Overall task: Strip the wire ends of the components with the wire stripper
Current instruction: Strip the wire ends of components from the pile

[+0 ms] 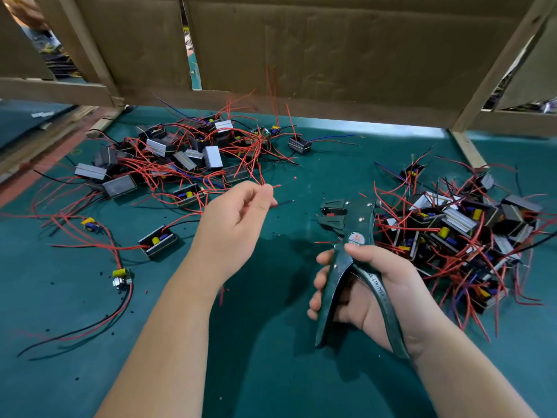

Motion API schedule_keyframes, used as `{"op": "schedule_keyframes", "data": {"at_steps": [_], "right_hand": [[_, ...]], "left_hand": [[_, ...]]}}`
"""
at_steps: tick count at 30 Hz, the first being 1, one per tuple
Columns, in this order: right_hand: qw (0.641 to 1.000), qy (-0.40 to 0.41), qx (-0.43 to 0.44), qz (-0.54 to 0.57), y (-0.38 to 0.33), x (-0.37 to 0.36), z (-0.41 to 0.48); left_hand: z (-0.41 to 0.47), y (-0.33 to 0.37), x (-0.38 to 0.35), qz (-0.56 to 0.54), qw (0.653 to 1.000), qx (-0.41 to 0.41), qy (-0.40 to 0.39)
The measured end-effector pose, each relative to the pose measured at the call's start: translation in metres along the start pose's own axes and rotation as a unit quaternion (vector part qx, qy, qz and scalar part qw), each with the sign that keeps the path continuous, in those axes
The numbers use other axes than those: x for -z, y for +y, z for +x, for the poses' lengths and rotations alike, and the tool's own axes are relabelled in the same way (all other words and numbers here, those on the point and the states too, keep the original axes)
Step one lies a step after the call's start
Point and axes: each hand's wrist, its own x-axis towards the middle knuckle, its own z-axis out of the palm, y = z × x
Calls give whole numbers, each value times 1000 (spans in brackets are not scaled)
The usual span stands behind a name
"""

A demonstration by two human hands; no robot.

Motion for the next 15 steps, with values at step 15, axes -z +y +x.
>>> {"op": "schedule_keyframes", "data": {"at_steps": [15], "right_hand": [[989,-146,-7,-1,3,-6,-5]], "left_hand": [[2,4,-1,-150,987,23,-53]]}}
